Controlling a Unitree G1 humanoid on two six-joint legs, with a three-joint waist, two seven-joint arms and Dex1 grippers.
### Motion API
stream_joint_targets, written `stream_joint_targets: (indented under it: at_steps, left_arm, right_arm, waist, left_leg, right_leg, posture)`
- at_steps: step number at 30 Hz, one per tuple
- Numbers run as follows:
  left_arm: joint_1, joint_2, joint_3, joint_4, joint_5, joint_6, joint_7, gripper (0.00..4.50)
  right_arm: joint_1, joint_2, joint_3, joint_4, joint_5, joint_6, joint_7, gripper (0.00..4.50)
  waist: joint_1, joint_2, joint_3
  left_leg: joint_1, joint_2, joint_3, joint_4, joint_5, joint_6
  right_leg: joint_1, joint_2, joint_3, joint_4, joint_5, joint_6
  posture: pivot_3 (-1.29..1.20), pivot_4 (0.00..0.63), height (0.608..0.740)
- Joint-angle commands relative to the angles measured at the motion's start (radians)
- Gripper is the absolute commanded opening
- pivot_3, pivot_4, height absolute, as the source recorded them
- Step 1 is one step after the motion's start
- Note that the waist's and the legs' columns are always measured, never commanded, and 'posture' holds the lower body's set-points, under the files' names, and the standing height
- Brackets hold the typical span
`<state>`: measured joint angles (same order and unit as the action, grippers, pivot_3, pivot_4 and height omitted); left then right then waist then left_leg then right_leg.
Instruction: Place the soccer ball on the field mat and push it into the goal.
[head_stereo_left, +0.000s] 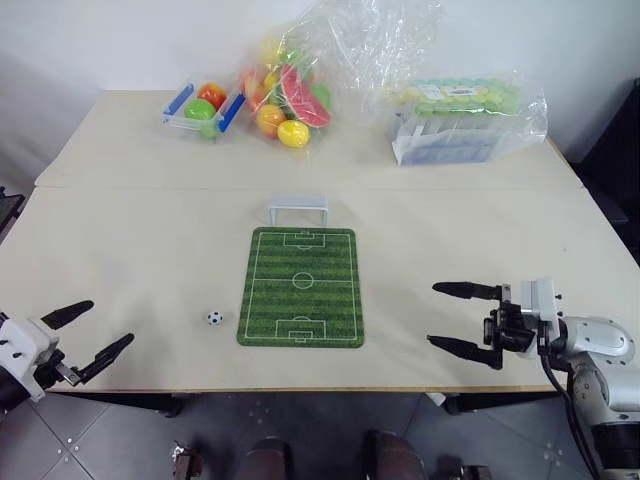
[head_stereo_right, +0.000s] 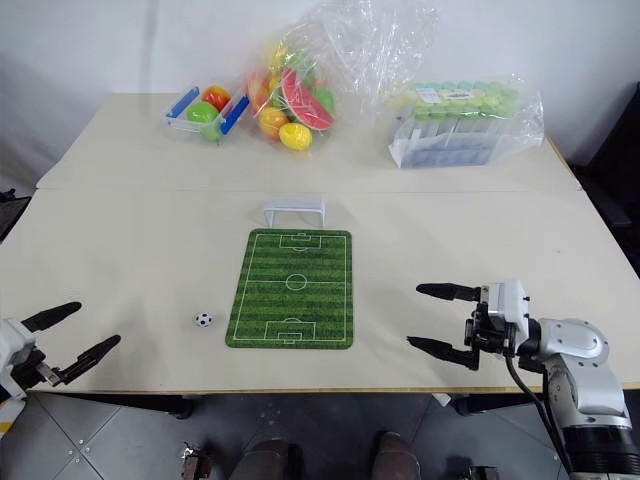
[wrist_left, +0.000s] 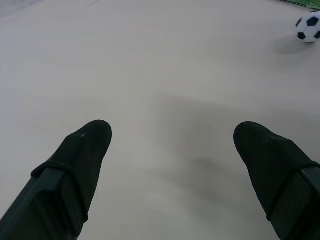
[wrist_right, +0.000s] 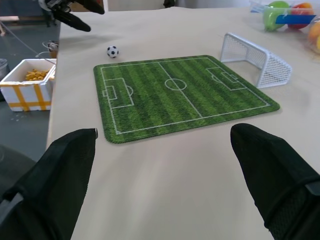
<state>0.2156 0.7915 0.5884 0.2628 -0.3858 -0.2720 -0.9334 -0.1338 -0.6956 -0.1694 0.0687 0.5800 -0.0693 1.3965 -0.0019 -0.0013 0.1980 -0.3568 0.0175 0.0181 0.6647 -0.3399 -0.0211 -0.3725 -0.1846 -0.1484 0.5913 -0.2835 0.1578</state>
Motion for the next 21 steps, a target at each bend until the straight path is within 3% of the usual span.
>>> stream_joint_targets:
  at_steps: [1,3,5,12,21]
  left_arm:
    - [0.021,0.000,0.028,-0.041,-0.048,0.051,-0.010,4.46]
    - [0.042,0.000,0.047,-0.065,-0.161,0.155,-0.089,4.46]
    - [0.077,0.034,0.039,-0.058,-0.176,0.221,-0.153,4.46]
    - [0.021,0.026,0.029,0.068,-0.130,0.115,-0.225,4.46]
    - [-0.074,-0.012,-0.093,-0.079,-0.161,0.226,-0.237,4.46]
  right_arm:
    - [0.008,-0.001,-0.026,-0.011,0.025,-0.013,0.031,4.50]
    - [0.021,0.005,-0.026,-0.046,0.056,0.005,0.045,4.50]
    - [0.041,0.030,-0.031,-0.114,0.100,0.028,0.022,4.50]
    - [0.104,0.168,-0.021,-0.353,0.223,0.055,-0.097,4.50]
    - [0.095,0.155,-0.006,-0.312,0.131,-0.009,-0.048,4.50]
  waist:
    - [0.000,0.000,0.000]
    - [0.000,0.000,0.000]
    - [0.000,0.000,0.000]
    - [0.001,0.000,0.000]
    - [0.004,-0.001,0.000]
  left_leg:
    - [0.000,0.000,0.000,0.000,0.000,0.000]
    - [0.000,0.000,0.001,0.000,0.000,0.000]
    - [0.000,0.001,0.002,0.000,0.000,0.000]
    - [0.001,0.002,0.005,0.000,-0.001,-0.001]
    - [0.001,0.002,0.005,0.001,-0.002,0.000]
  right_leg:
    - [0.000,0.000,0.000,0.000,0.000,0.000]
    - [-0.001,0.000,0.001,0.000,0.000,0.000]
    - [-0.002,0.001,0.002,0.001,0.000,0.000]
    - [-0.003,0.003,0.004,0.001,0.000,0.000]
    - [-0.003,0.003,0.005,0.001,0.000,-0.001]
  posture:
    - [0.00,0.150,0.740]
    - [0.00,0.150,0.740]
    - [0.00,0.150,0.740]
    - [0.00,0.150,0.740]
    - [0.00,0.150,0.740]
